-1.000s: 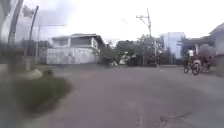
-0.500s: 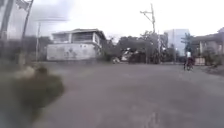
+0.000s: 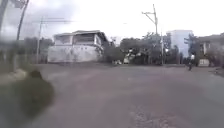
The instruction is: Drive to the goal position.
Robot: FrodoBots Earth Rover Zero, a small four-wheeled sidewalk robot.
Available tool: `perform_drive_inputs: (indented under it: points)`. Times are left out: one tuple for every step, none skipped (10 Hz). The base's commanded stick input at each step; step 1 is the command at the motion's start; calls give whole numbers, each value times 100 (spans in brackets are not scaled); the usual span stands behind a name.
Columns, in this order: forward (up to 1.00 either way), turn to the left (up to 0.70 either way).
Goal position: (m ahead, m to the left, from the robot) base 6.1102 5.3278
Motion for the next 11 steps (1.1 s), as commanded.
perform_drive_inputs:
  points:
    - [100, 31]
    - [100, 40]
    - [100, 40]
    - [100, 40]
    - [100, 40]
    - [100, 39]
    - [100, 18]
    - [100, 0]
    - [100, 0]
    - [100, 0]
    - [100, 0]
